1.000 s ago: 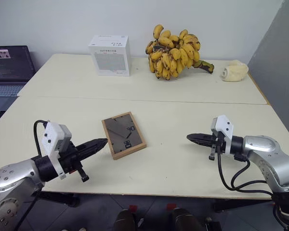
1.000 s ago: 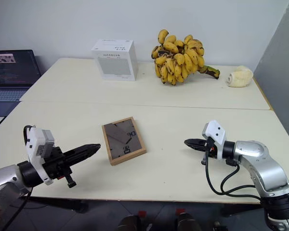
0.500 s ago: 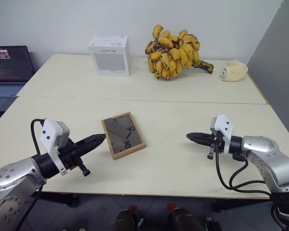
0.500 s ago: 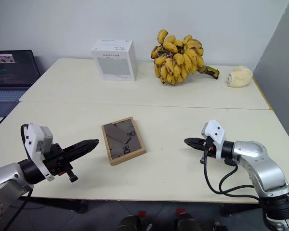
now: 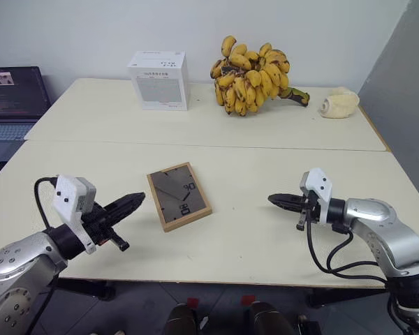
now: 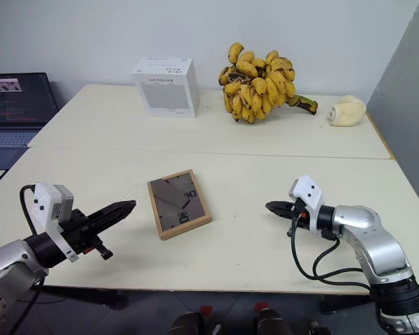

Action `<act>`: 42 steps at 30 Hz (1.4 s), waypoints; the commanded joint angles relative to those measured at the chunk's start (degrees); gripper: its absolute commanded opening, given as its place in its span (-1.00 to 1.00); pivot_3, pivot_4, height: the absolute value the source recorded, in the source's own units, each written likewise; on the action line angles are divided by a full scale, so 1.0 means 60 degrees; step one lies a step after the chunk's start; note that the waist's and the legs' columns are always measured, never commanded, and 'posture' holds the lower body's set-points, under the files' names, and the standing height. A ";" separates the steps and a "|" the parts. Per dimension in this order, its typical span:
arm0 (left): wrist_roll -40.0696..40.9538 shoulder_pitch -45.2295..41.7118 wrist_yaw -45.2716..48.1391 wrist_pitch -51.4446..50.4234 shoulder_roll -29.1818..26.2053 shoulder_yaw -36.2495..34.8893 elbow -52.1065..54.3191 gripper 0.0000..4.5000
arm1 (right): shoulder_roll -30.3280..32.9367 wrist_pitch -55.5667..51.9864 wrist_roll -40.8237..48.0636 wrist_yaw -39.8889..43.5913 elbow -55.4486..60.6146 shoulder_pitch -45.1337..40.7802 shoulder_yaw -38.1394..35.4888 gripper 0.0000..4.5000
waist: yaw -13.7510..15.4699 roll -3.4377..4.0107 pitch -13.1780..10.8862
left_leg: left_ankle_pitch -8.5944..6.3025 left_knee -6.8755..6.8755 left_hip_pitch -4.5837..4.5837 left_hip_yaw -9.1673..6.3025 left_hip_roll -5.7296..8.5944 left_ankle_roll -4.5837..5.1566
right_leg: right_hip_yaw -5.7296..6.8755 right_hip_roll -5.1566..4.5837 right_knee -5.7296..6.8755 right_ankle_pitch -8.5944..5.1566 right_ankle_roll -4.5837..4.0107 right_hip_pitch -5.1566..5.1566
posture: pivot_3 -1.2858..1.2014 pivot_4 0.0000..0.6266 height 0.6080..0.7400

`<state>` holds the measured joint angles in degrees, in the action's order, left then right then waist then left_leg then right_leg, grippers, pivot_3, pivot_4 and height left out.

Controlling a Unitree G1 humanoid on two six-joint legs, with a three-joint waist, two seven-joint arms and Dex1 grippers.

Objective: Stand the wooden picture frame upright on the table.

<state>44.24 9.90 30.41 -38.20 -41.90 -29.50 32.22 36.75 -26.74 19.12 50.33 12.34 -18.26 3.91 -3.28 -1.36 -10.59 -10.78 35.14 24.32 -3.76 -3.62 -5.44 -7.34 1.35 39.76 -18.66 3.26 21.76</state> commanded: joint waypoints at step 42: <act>-0.5708 -0.7554 0.2894 0.3863 0.2974 0.5505 -0.9922 -0.99 | -0.1109 0.0246 -0.1718 -0.2463 0.0926 0.0951 0.0074 -1.00 | 0.0230 -0.0007 0.0003 | 0.0002 0.0012 0.0008 -0.0042 0.0026 -0.0001 | 0.0030 0.0005 0.0031 0.0026 -0.0021 -0.0028 | 0.03 -0.52 1.00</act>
<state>10.04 -36.35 45.35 -13.15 -21.74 3.21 -31.34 29.04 -27.63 10.01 35.99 17.11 -12.59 5.16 -1.90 -1.40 -10.57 -10.77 35.21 24.37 -4.02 -3.47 -5.44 -7.16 1.38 39.95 -18.51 3.13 21.60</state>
